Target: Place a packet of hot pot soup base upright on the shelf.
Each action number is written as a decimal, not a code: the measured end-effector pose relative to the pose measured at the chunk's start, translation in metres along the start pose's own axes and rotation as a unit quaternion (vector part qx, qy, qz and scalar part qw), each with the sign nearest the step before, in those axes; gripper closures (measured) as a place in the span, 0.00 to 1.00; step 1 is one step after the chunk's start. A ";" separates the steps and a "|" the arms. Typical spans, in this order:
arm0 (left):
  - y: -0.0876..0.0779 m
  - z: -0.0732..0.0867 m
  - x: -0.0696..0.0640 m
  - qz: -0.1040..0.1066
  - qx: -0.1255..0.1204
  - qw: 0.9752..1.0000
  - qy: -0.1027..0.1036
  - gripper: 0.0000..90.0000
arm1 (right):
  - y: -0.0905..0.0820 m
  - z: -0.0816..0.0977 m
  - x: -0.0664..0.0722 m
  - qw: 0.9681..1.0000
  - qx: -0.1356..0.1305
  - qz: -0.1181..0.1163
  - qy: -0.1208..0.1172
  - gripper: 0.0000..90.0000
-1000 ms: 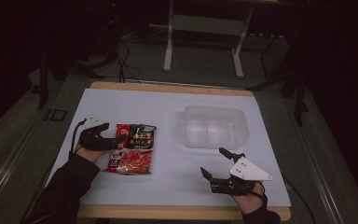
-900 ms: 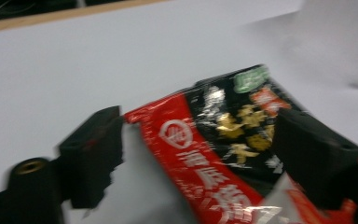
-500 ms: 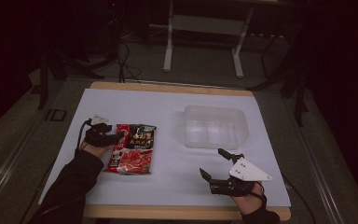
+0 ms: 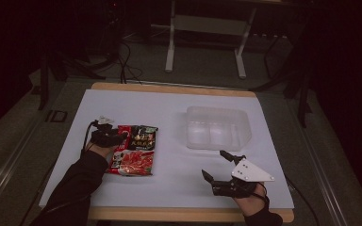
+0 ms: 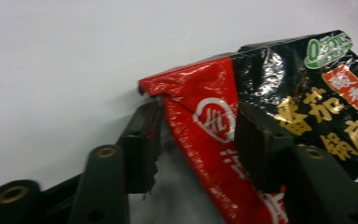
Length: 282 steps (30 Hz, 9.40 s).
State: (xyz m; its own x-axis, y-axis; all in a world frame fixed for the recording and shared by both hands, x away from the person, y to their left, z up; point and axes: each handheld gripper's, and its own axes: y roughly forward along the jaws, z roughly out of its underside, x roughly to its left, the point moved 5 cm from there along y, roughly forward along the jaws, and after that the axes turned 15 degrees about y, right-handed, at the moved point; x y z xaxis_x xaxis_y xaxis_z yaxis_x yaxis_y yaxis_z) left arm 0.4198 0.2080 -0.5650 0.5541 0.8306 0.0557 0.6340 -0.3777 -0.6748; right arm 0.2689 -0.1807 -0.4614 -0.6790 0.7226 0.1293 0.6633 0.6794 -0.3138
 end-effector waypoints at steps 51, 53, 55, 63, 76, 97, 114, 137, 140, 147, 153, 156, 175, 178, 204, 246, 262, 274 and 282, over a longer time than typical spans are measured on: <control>-0.084 -0.053 -0.053 -0.037 -0.104 0.991 0.076 0.98 | -0.003 -0.004 0.001 1.000 -0.002 -0.011 0.016 0.25; -0.092 -0.055 -0.056 -0.043 -0.118 0.989 0.079 0.98 | -0.003 -0.004 0.002 1.000 -0.004 -0.017 0.018 0.25; -0.101 -0.057 -0.061 -0.042 -0.130 0.987 0.084 0.98 | -0.003 -0.004 0.003 1.000 -0.005 -0.018 0.015 0.25; -0.137 -0.069 -0.081 -0.030 -0.175 0.978 0.109 0.98 | -0.005 -0.008 0.002 0.999 -0.011 -0.023 0.021 0.26; -0.174 -0.104 -0.104 0.025 -0.275 0.955 0.105 0.98 | -0.004 -0.041 0.008 0.999 -0.026 -0.035 0.014 0.28; -0.174 -0.115 -0.126 0.126 -0.359 0.922 0.074 0.98 | 0.044 -0.093 0.026 0.993 -0.030 -0.107 0.044 0.30; -0.158 -0.114 -0.138 0.144 -0.353 0.919 0.098 0.97 | 0.052 -0.087 0.032 0.982 0.063 -0.150 0.093 0.84; -0.141 -0.102 -0.118 0.103 -0.307 0.942 0.087 0.14 | 0.012 -0.159 0.015 0.994 -0.061 0.030 0.091 0.89; -0.135 -0.092 -0.116 0.091 -0.286 0.949 0.097 0.01 | 0.006 -0.171 -0.004 0.988 -0.084 0.072 0.104 0.89; -0.118 -0.069 -0.110 0.051 -0.257 0.958 0.114 0.00 | 0.006 -0.180 -0.040 0.973 -0.115 0.167 0.112 0.89; -0.104 -0.046 -0.103 0.030 -0.236 0.965 0.110 0.00 | 0.022 -0.168 -0.064 0.964 -0.109 0.201 0.137 0.89; -0.099 -0.038 -0.104 0.024 -0.229 0.966 0.117 0.00 | 0.034 -0.160 -0.070 0.962 -0.102 0.214 0.137 0.89; -0.091 -0.027 -0.107 0.030 -0.231 0.967 0.106 0.00 | 0.091 -0.125 -0.089 0.963 -0.070 0.221 0.138 0.89; -0.092 -0.027 -0.106 0.030 -0.234 0.966 0.104 0.00 | 0.098 -0.120 -0.089 0.966 -0.068 0.216 0.127 0.89; -0.092 -0.026 -0.104 0.029 -0.233 0.967 0.101 0.00 | 0.106 -0.061 -0.092 0.970 -0.038 0.199 0.138 0.86; -0.099 -0.026 -0.108 0.047 -0.238 0.965 0.104 0.00 | 0.020 -0.069 -0.047 0.995 -0.031 0.063 0.066 0.12; -0.104 -0.020 -0.114 0.053 -0.232 0.964 0.118 0.00 | 0.011 -0.026 -0.035 0.998 0.005 0.007 0.054 0.13; -0.103 -0.011 -0.116 0.062 -0.221 0.966 0.120 0.00 | 0.003 -0.005 -0.043 0.998 0.021 0.010 0.052 0.13; -0.107 -0.004 -0.111 0.058 -0.218 0.967 0.121 0.00 | -0.004 0.008 -0.049 0.998 0.043 0.020 0.047 0.15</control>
State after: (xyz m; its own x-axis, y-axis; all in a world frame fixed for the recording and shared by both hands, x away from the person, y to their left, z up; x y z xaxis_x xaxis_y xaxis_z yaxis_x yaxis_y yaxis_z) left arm 0.2926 0.1547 -0.4954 0.7115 0.6721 0.2052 0.6982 -0.6428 -0.3152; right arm 0.2974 -0.2198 -0.4741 -0.6171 0.7607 0.2014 0.6574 0.6391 -0.3993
